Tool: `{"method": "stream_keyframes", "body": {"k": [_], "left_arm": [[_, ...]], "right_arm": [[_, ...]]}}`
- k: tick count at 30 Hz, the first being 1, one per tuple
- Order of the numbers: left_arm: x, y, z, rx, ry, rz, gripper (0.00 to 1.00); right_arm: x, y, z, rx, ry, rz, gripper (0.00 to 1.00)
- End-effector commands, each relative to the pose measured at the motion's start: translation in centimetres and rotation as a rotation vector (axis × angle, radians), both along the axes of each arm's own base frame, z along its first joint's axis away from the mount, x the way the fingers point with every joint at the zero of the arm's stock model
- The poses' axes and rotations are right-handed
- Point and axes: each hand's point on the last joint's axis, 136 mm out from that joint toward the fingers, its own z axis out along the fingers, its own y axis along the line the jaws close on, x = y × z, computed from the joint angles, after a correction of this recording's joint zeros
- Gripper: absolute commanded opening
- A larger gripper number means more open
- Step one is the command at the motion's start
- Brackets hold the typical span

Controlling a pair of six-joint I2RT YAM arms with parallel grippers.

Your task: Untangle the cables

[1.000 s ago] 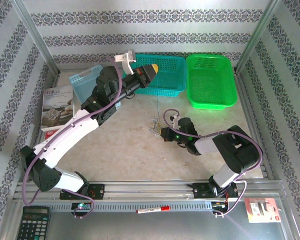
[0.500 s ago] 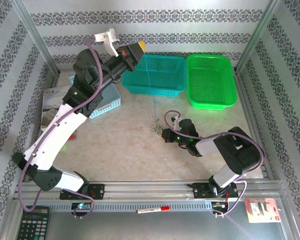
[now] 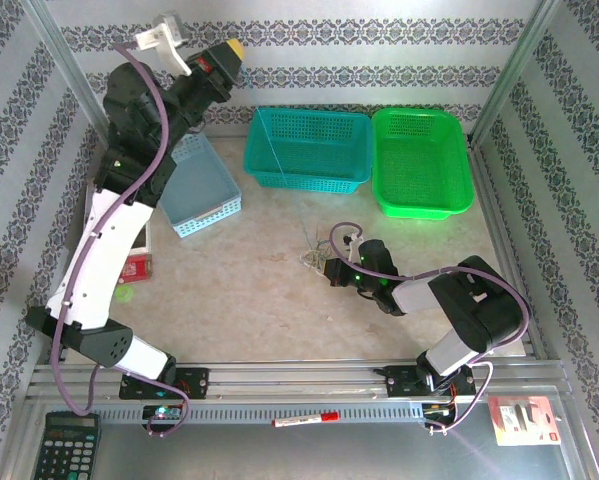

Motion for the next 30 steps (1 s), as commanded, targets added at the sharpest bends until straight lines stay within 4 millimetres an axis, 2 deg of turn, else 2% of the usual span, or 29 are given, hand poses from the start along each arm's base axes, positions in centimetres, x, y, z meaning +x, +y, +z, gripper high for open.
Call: {"method": "stream_keyframes", "body": {"k": [1,7,14,15,17,19,27,30], "left_arm": [[-0.7,2.7,3.3,-0.011,-0.082,0.055,0.00],[-0.8,4.8,6.3,-0.036,-0.133,0.093,0.00],[-0.5,4.4,7.4,-0.040,-0.141,0.063,0.00],[-0.4,4.2,7.4,-0.044,-0.139,0.051,0.00],[-0.1,3.6,7.0,-0.054,-0.124,0.019,0.00],[0.2,3.1,6.6,-0.059,-0.109,-0.013,0.00],[0.3,0.7,5.7,-0.073,-0.074,-0.139,0.00],[0.1,0.7,5.8,-0.062,-0.082,-0.131,0.00]], "right_arm": [[-0.4,-0.1,-0.2,-0.010,-0.001,-0.004,0.00],[-0.5,-0.2,-0.4,-0.015,0.001,-0.008,0.00],[-0.5,-0.1,0.0,-0.008,-0.009,-0.001,0.00],[-0.6,-0.1,0.1,-0.007,-0.008,0.001,0.04],[-0.4,-0.2,0.6,-0.004,-0.016,-0.007,0.21],[-0.4,-0.3,1.1,-0.002,-0.023,-0.008,0.31],[-0.1,-0.8,4.0,0.003,-0.073,-0.019,0.50],[0.0,-0.9,5.2,0.004,-0.092,-0.022,0.58]]}}
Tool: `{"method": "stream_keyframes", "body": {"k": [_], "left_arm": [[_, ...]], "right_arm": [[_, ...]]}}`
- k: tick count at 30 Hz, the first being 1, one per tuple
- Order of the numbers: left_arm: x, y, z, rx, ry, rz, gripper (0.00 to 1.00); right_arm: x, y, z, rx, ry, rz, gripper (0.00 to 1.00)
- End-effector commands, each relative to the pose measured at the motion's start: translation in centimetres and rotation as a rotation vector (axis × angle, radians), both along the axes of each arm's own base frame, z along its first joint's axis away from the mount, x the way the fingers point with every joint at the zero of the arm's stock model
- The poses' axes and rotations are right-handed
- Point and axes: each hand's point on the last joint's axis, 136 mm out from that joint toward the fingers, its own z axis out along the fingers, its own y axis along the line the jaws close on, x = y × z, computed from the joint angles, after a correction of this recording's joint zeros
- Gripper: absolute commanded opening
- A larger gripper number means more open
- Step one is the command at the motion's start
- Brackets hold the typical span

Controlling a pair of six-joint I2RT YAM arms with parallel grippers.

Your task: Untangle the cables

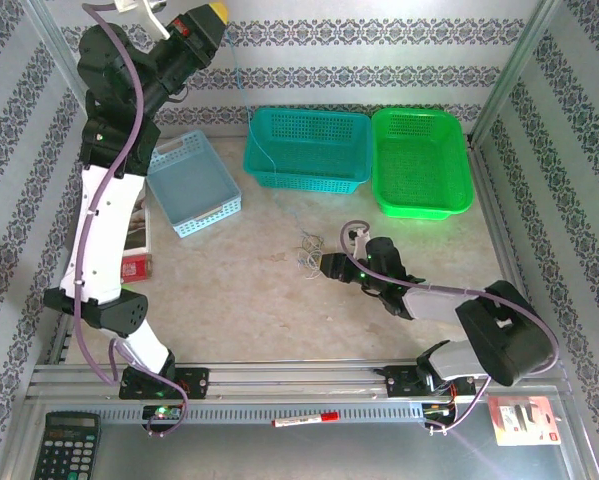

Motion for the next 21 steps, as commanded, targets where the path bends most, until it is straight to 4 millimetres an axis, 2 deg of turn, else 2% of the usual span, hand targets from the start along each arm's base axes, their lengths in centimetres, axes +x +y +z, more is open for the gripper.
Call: {"method": "stream_keyframes", "body": {"k": [1,6,12,17,21], "left_arm": [[-1.5,-0.3,2.1,-0.011,-0.068,-0.033,0.00],[-1.9,-0.4,3.2,-0.020,-0.085,-0.044,0.00],[-1.9,-0.8,3.5,-0.041,-0.082,-0.076,0.00],[-1.9,-0.9,3.5,-0.042,-0.083,-0.074,0.00],[-1.9,-0.7,3.9,-0.051,-0.093,-0.062,0.00]], "right_arm": [[0.5,-0.4,1.4,-0.019,-0.029,-0.011,0.61],[1.1,-0.3,3.5,-0.014,-0.074,-0.015,0.70],[2.4,1.5,5.3,0.003,-0.109,0.037,0.71],[4.2,3.0,4.6,-0.023,-0.110,0.042,0.72],[5.4,3.8,2.3,-0.040,-0.077,0.045,0.68]]}}
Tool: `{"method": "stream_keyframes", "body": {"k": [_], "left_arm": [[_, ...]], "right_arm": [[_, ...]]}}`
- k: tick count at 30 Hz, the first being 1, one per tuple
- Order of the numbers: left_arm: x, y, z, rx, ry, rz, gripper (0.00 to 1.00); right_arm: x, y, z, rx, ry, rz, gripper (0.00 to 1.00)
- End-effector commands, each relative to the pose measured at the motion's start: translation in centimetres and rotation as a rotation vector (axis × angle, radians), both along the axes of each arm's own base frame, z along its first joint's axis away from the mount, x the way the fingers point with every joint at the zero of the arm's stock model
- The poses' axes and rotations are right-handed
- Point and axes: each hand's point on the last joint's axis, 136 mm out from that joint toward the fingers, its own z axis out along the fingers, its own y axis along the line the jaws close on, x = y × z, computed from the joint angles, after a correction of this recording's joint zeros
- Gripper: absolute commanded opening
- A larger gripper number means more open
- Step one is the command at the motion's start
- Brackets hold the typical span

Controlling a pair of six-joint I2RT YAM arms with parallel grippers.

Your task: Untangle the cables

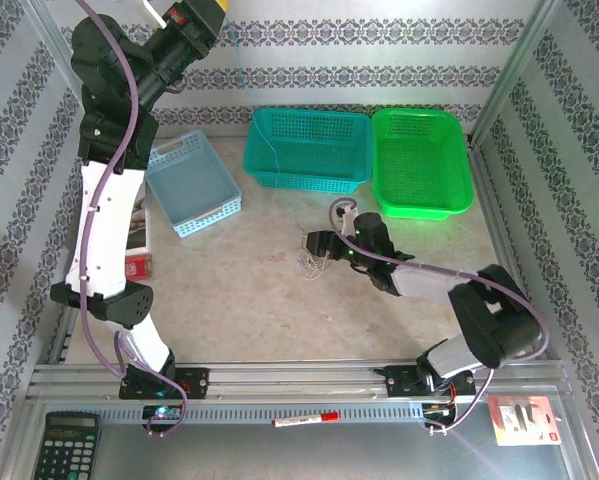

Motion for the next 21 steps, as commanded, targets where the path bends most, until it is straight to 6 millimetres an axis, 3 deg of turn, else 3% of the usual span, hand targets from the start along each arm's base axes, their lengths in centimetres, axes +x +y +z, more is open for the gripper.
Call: {"method": "stream_keyframes", "body": {"k": [1,6,11,14,21], "left_arm": [[-1.3,-0.2,1.7,-0.026,-0.041,-0.019,0.00],[-1.7,0.2,2.7,-0.021,-0.069,0.008,0.00],[-2.4,1.6,4.0,0.003,-0.131,0.100,0.00],[-2.4,2.6,4.2,0.033,-0.151,0.178,0.00],[-1.9,4.8,4.1,0.108,-0.172,0.346,0.00]], "right_arm": [[0.9,1.1,-0.9,-0.010,-0.017,0.017,0.67],[0.9,0.8,-4.9,-0.048,0.052,-0.007,0.51],[0.1,-0.3,-7.4,-0.075,0.099,-0.038,0.42],[-0.4,-0.4,-7.7,-0.068,0.108,-0.035,0.42],[-0.7,-0.4,-6.2,-0.059,0.094,-0.025,0.48]]}}
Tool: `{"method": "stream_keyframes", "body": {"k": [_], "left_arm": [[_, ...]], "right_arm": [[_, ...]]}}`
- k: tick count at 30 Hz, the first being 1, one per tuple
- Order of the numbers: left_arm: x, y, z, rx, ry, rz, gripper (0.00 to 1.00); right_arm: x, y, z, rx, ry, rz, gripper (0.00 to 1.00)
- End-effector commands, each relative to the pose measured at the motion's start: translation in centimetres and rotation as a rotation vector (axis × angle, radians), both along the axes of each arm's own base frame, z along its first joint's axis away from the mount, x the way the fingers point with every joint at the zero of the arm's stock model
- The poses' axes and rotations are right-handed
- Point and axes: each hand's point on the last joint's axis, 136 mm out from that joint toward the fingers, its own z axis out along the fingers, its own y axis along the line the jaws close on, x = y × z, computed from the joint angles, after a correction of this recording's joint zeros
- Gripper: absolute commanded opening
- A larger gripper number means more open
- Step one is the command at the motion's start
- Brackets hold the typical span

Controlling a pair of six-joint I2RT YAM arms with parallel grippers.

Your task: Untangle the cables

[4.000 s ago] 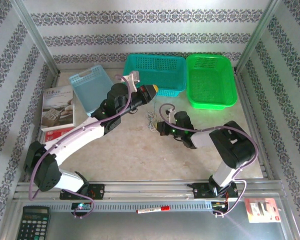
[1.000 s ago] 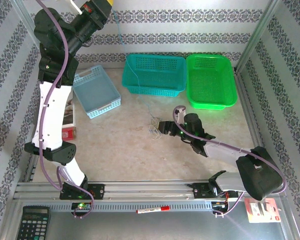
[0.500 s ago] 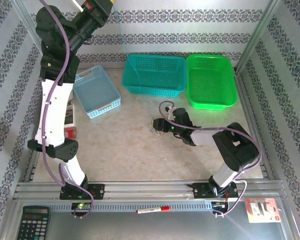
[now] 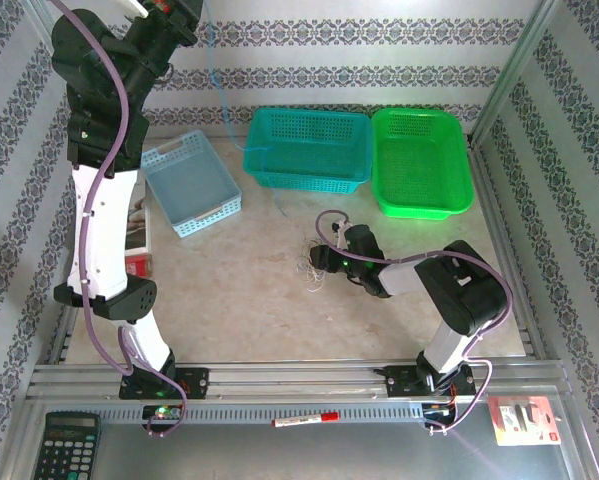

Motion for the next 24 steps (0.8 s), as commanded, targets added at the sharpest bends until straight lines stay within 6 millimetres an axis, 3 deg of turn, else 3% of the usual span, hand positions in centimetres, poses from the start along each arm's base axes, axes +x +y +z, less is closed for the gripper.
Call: {"method": "stream_keyframes", "body": {"k": [1,8,19,24], "left_arm": [[-1.6,1.7,1.4,0.048,-0.056,0.126,0.00],[-2.2,3.6,2.6,0.072,-0.112,0.235,0.00],[0.2,5.3,-0.4,0.278,-0.063,0.436,0.00],[1.4,6.1,-2.0,0.364,-0.051,0.526,0.00]], "right_arm": [[-0.3,0.0,0.8,0.002,-0.017,0.000,0.48],[-0.9,0.2,0.5,0.031,0.006,0.018,0.52],[-0.7,0.2,6.4,0.061,-0.079,0.032,0.68],[-0.8,-0.5,8.2,0.057,-0.104,0.021,0.70]]}}
